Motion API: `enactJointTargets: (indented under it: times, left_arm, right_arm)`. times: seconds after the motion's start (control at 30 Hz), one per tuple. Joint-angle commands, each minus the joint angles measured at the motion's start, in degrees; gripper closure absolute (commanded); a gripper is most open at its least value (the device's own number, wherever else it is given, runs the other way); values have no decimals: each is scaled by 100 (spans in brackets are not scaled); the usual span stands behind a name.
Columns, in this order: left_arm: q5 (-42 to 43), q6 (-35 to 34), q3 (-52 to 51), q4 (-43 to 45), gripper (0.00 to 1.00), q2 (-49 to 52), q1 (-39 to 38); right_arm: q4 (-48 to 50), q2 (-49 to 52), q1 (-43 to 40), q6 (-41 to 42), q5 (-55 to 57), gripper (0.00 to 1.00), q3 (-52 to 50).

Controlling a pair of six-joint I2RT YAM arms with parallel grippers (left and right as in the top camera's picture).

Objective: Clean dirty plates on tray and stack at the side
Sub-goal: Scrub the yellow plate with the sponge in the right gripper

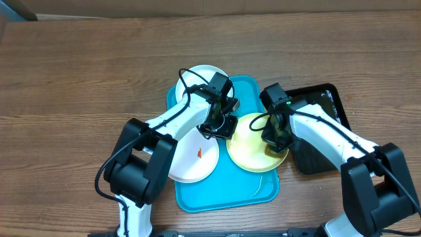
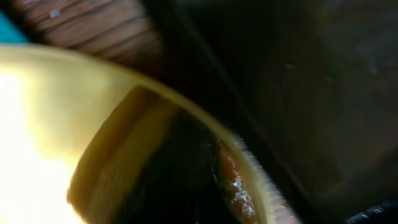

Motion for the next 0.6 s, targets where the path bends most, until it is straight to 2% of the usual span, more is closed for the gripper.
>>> enactJointTargets:
  times: [0.0,0.3,0.57]
  left_arm:
    - [-562,33,7,-184,96,144,306]
    - [-533,74,9,-216,96,144,374]
    - [-151,118,15,-216,96,144,369]
  right_arm:
    - [-238,-9,-247,201,848,96,-46]
    - [-621,-920,-317,177,859,96,426]
    - [-560,-1475,-1196,-457,667,96,448]
